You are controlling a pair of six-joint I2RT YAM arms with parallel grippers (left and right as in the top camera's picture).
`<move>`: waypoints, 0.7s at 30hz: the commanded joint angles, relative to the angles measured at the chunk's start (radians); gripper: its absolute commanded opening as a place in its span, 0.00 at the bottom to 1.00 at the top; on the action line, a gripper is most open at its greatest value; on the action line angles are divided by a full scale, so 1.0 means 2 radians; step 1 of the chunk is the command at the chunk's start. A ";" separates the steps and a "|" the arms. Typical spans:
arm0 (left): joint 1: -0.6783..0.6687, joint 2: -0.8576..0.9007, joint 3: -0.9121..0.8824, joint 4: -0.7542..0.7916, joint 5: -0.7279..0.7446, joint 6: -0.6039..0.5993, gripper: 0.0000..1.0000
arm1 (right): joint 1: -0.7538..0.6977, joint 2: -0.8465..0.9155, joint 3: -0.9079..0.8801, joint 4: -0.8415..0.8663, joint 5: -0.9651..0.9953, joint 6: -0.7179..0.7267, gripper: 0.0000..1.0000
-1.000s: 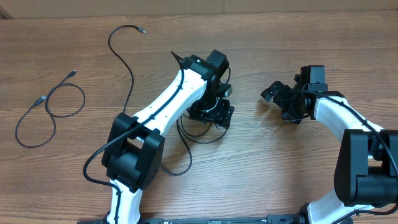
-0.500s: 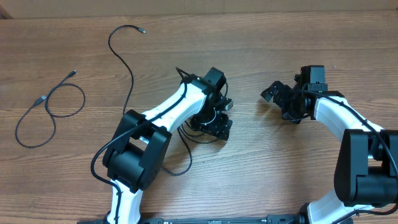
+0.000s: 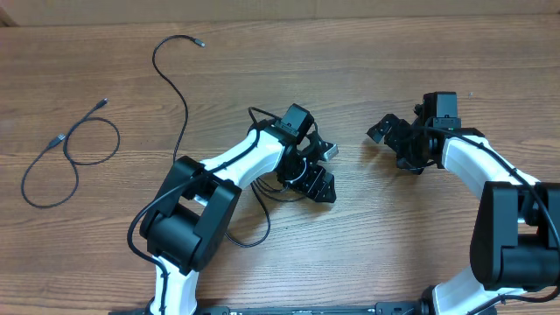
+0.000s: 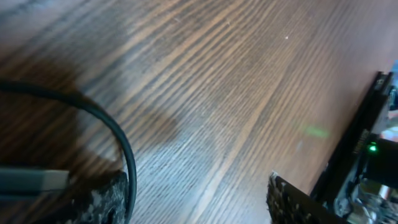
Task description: Untangle cables
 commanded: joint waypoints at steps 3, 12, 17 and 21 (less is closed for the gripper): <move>-0.004 0.050 -0.019 0.004 0.001 0.000 0.66 | -0.004 0.014 -0.009 -0.007 0.031 -0.004 1.00; -0.003 0.056 -0.019 0.024 0.020 -0.010 0.43 | -0.004 0.014 -0.009 -0.007 0.031 -0.004 1.00; -0.003 0.056 -0.019 0.025 0.020 -0.010 0.30 | -0.004 0.014 -0.010 -0.007 0.031 -0.004 1.00; -0.003 0.056 -0.019 0.024 0.020 -0.010 0.06 | -0.004 0.014 -0.009 -0.007 0.031 -0.004 1.00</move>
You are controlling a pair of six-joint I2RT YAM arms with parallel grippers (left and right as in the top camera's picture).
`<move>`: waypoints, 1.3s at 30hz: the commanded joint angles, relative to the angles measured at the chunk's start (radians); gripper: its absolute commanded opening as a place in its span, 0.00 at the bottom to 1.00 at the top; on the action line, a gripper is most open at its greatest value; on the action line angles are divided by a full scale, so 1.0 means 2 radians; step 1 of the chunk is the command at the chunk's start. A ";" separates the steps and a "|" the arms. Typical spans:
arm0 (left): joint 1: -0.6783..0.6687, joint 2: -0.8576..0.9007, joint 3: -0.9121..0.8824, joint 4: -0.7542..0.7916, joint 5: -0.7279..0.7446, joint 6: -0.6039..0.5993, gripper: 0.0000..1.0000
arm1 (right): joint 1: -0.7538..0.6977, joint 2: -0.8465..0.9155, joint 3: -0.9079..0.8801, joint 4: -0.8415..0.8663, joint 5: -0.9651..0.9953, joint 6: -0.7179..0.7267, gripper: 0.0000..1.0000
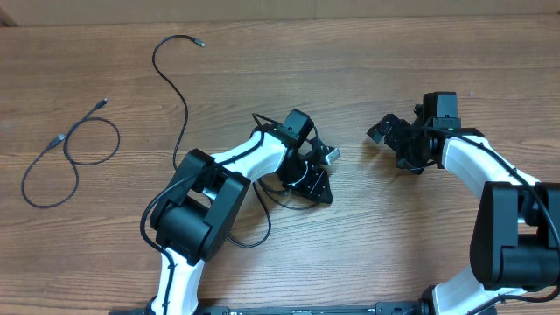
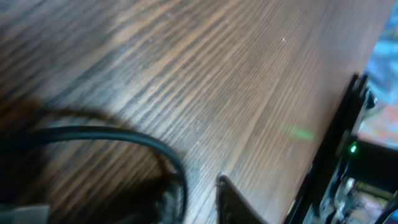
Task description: Untangle cables
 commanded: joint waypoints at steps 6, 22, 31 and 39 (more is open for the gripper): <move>0.000 0.015 0.003 -0.031 -0.028 -0.020 0.04 | -0.004 0.014 -0.010 -0.006 0.032 -0.004 1.00; 0.010 -0.183 0.093 -0.027 -0.058 -0.044 0.04 | -0.004 0.014 -0.009 -0.006 0.032 -0.004 1.00; 0.036 -0.241 0.210 -0.028 -0.060 -0.048 0.04 | -0.004 0.014 -0.009 -0.006 0.032 -0.004 1.00; 0.078 -0.271 0.259 0.002 -0.059 -0.126 0.04 | -0.004 0.014 -0.009 -0.006 0.032 -0.004 1.00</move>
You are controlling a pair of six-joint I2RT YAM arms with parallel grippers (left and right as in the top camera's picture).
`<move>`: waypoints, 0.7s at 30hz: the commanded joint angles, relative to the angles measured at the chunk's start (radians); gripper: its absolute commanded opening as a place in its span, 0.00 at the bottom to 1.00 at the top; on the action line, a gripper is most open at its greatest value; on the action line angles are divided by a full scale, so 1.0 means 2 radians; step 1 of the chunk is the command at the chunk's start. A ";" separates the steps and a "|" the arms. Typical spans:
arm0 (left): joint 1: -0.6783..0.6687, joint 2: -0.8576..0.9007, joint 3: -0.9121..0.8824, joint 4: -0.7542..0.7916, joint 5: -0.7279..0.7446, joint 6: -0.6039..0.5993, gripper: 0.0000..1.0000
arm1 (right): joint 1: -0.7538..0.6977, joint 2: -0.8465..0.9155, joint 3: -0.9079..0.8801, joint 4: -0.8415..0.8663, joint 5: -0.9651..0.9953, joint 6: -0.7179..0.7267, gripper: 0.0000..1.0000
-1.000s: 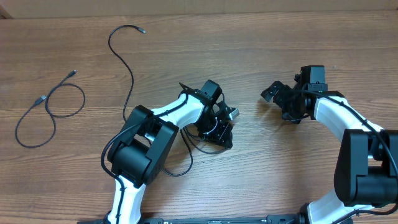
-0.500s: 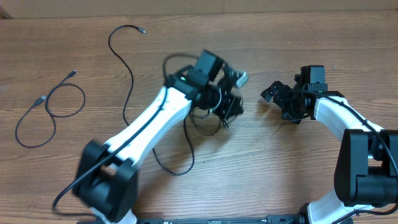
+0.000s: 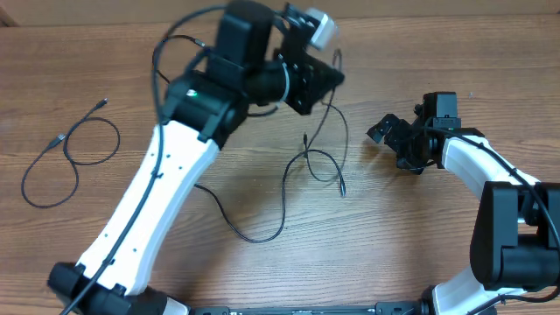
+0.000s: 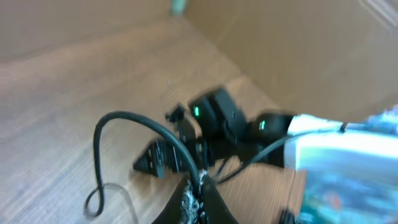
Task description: Untangle cables
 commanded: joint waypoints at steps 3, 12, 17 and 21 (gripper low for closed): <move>0.037 -0.032 0.021 0.041 0.002 -0.091 0.04 | -0.004 0.014 -0.009 -0.006 0.031 -0.004 1.00; 0.083 -0.056 0.021 0.121 0.029 -0.263 0.04 | -0.004 0.014 -0.009 -0.006 0.031 -0.004 1.00; 0.098 -0.056 0.021 0.095 0.001 -0.274 0.04 | -0.004 0.014 -0.009 -0.006 0.031 -0.004 1.00; 0.106 -0.056 0.021 0.066 -0.123 -0.265 0.04 | -0.004 0.014 -0.009 -0.006 0.032 -0.004 1.00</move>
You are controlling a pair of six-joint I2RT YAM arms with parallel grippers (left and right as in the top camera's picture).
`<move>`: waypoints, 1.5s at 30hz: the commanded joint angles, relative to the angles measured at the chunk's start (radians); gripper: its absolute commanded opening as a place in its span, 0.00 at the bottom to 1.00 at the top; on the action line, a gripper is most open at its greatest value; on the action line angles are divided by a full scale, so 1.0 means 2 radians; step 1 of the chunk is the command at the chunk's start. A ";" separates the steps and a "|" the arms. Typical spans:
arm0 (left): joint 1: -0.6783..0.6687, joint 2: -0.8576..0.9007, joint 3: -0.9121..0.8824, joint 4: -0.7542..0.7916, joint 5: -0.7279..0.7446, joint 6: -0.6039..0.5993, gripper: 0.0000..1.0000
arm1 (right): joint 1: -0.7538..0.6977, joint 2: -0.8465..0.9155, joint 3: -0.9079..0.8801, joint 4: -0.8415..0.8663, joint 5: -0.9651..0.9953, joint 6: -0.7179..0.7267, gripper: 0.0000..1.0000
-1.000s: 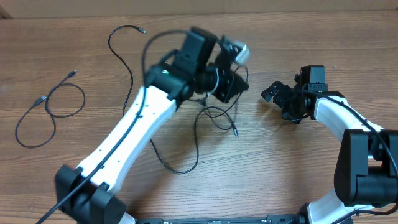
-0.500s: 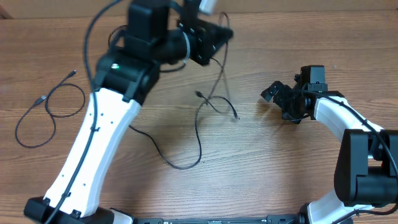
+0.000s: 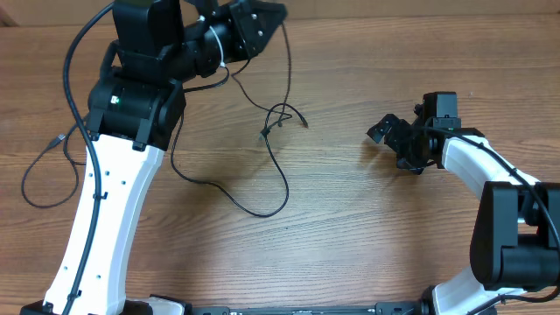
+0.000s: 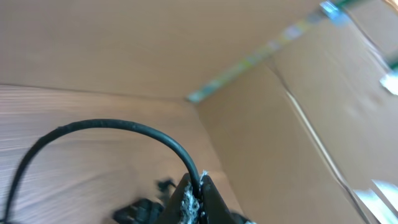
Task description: Untangle cables
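Note:
My left gripper [image 3: 262, 16] is raised high over the back of the table and is shut on a black cable [image 4: 112, 126]. In the left wrist view the cable arcs out from between the closed fingers [image 4: 186, 194]. From the gripper the cable hangs down to a small tangle [image 3: 278, 114], then trails into a loop on the wood [image 3: 262, 208]. My right gripper [image 3: 392, 147] rests low at the right, looks open and holds nothing.
A second thin cable [image 3: 39, 175] lies curled at the table's left edge, partly under my raised left arm [image 3: 114, 184]. A cardboard wall [image 4: 280, 124] stands behind the table. The wooden table [image 3: 367, 236] stretches between the arms.
My left gripper, still shut on the cable, is now farther left and toward the back. The hanging tangle and the loop on the table have shifted left with it.
My left gripper was first down at the table's middle, open over the tangled cable. Then its fingers stood closer around the cable. Later it was raised high with the cable pinched and dangling, and now it holds it over the back. The right arm stayed still.

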 commanded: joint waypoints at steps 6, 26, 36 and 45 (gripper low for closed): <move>0.008 -0.009 0.011 -0.006 -0.064 -0.007 0.04 | -0.004 0.014 -0.009 -0.007 0.031 -0.004 1.00; 0.013 -0.007 0.011 0.263 0.231 -0.075 0.04 | -0.004 0.014 -0.009 -0.007 0.031 -0.004 1.00; 0.019 -0.009 0.011 0.282 0.206 -0.069 0.04 | -0.004 0.014 -0.009 -0.007 0.031 -0.004 1.00; 0.039 -0.009 0.011 0.094 0.086 0.088 0.04 | -0.004 0.014 -0.009 -0.007 0.031 -0.004 1.00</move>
